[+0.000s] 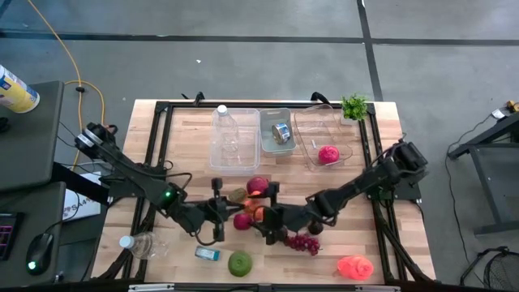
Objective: Pick & Place Food Item
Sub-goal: Put the tangerine into the right transparent bin
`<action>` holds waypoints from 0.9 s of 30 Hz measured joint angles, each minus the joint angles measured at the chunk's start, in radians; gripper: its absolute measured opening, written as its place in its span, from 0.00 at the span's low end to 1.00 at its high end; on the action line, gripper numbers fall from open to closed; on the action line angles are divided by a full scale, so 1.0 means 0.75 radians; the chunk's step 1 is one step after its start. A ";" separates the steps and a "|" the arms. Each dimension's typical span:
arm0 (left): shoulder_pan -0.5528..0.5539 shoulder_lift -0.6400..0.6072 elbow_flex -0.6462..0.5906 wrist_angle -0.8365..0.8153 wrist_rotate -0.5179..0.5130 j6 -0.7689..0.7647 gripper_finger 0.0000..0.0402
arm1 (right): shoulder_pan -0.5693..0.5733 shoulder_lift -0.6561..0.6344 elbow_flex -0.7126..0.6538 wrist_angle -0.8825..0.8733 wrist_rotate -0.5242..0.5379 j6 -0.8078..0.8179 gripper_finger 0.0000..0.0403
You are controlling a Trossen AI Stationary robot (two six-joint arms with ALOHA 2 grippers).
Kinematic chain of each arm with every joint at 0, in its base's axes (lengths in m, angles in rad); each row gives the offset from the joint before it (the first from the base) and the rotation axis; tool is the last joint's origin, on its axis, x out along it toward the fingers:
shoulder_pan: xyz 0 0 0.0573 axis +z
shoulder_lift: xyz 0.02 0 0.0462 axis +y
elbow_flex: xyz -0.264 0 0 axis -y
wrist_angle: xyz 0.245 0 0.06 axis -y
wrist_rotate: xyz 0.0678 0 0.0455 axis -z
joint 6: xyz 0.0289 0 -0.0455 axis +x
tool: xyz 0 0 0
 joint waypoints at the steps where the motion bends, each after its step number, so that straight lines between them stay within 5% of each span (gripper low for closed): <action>1: -0.001 0.007 0.000 0.026 -0.013 0.014 0.01 | -0.014 0.004 0.000 -0.006 -0.055 0.019 0.87; 16: 0.001 0.021 0.000 0.081 -0.007 0.021 0.01 | -0.072 0.026 0.000 -0.052 -0.123 0.098 0.86; 27: 0.001 0.021 0.000 0.080 -0.006 0.024 0.01 | -0.072 0.026 0.000 -0.040 -0.123 0.064 0.52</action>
